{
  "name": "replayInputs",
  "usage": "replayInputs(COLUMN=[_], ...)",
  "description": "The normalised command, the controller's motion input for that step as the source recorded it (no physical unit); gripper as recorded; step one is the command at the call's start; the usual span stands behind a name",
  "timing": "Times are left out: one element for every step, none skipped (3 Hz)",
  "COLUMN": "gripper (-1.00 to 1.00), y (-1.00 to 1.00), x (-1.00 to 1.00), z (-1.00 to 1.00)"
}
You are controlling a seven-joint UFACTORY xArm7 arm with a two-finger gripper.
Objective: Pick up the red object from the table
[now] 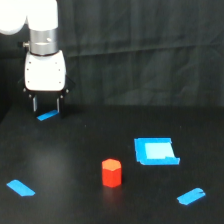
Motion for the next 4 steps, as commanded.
replayInputs(gripper=[0.99,0.88,1.00,1.00], y=[-0.15,-0.01,-0.78,-0.90], x=[0.14,0.08,0.81,0.90], z=[-0.06,0.01,-0.09,-0.26])
